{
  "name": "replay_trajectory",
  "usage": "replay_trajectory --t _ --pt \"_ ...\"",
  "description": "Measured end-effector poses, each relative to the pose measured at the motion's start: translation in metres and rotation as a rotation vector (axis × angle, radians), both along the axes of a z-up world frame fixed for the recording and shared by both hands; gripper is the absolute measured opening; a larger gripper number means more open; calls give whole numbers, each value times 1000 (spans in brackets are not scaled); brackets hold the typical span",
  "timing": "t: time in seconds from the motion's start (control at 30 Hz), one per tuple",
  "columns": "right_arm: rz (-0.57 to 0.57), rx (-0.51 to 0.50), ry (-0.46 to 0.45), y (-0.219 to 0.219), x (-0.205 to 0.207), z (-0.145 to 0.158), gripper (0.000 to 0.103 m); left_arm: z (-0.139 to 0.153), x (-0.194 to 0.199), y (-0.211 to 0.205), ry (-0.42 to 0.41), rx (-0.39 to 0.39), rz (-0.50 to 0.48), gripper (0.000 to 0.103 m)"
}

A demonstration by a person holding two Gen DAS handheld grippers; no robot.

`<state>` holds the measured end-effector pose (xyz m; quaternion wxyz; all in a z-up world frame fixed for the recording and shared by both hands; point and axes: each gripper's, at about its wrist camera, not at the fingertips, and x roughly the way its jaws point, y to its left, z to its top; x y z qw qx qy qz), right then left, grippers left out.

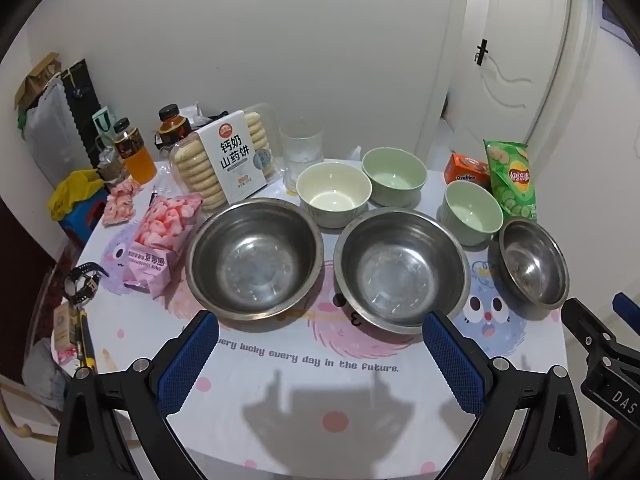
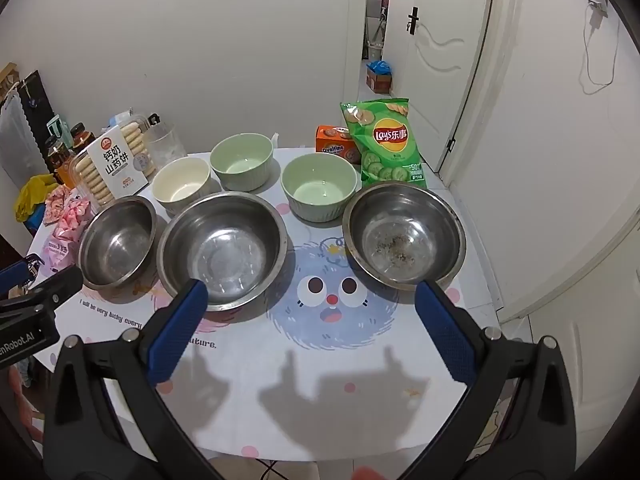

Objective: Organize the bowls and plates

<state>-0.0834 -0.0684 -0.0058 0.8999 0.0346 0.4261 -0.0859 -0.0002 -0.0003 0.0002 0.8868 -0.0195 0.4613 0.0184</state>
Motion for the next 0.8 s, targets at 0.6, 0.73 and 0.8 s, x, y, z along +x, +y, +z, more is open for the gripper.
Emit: replay_trajectory --t 0.6,0.73,0.8 --pt "-5 -11 10 3 -1 -4 103 -2 2 4 12 -3 -1 103" --pt "-8 -9 22 2 4 -6 103 -3 2 4 13 1 0 103" --pt "-9 -10 25 2 5 -7 103 -4 2 5 15 0 0 103"
